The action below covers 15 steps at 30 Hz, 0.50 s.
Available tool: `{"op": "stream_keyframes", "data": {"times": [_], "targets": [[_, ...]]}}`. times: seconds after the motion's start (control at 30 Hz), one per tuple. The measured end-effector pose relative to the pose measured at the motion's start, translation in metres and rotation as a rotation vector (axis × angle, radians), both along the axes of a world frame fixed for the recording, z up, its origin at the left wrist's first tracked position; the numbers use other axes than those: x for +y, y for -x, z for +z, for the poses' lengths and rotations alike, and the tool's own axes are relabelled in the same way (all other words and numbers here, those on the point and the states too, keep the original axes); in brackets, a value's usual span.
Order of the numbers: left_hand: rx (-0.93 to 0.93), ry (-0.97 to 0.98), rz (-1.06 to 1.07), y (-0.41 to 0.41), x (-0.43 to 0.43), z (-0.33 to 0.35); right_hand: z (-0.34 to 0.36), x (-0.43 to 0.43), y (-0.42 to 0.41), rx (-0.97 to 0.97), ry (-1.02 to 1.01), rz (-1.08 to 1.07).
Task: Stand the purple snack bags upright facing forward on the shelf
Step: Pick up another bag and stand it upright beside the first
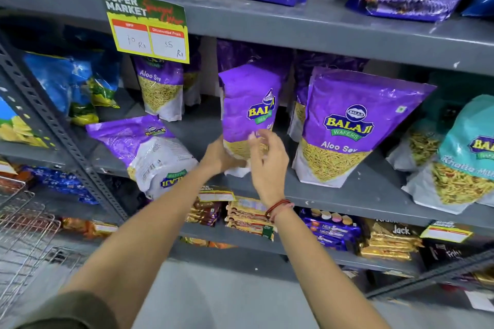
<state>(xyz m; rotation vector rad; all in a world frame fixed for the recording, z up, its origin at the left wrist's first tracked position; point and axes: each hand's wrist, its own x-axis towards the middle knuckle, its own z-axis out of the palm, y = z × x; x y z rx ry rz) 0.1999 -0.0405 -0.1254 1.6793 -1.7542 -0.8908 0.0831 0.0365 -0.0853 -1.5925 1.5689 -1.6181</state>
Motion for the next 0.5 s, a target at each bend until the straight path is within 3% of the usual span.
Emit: {"op": "stream_keyframes", "data": {"times": [0.1,0.23,0.4,0.5], "targets": [[-0.001,-0.052,-0.07,-0.027,-0.014,0.01,-0.024,-0.02,0.027,0.074,-0.144,-0.031],[-0.105,-0.048,-0.092,-0.042,-0.031,0.019,-0.039,-0.051,0.051,0.178,-0.489,0.121],[-0.112,-0.046,-0.104,-0.051,-0.044,0.029,-0.035,-0.084,0.054,0.141,-0.595,0.233],[0.002,-0.091,-0.075,-0.059,-0.049,0.029,-0.034,-0.099,0.05,0.044,-0.593,0.282]]}}
